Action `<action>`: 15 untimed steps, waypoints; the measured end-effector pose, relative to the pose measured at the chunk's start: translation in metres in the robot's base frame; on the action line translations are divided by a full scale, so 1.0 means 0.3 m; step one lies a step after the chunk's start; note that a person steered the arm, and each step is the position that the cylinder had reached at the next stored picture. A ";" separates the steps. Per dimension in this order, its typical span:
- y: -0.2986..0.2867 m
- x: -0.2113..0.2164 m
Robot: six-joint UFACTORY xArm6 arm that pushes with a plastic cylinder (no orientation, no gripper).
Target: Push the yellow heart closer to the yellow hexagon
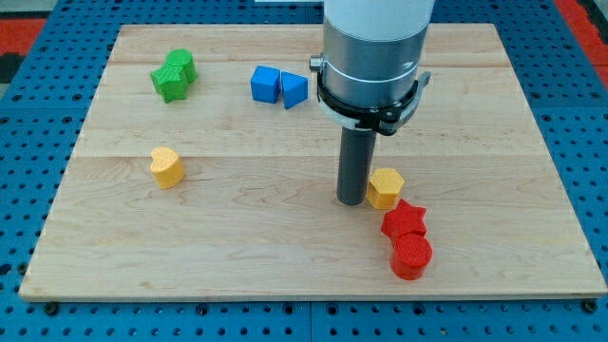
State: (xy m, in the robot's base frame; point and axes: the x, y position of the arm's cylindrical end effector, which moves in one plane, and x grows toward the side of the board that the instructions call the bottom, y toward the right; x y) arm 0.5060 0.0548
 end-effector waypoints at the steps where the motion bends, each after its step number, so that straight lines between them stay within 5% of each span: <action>1: 0.063 0.000; 2: 0.002 0.000; 4: -0.561 0.188; 9: -0.906 -0.261; 11: -0.229 -0.270; 13: -0.393 -0.261; 15: -0.205 -0.196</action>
State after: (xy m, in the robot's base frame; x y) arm 0.4472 -0.0068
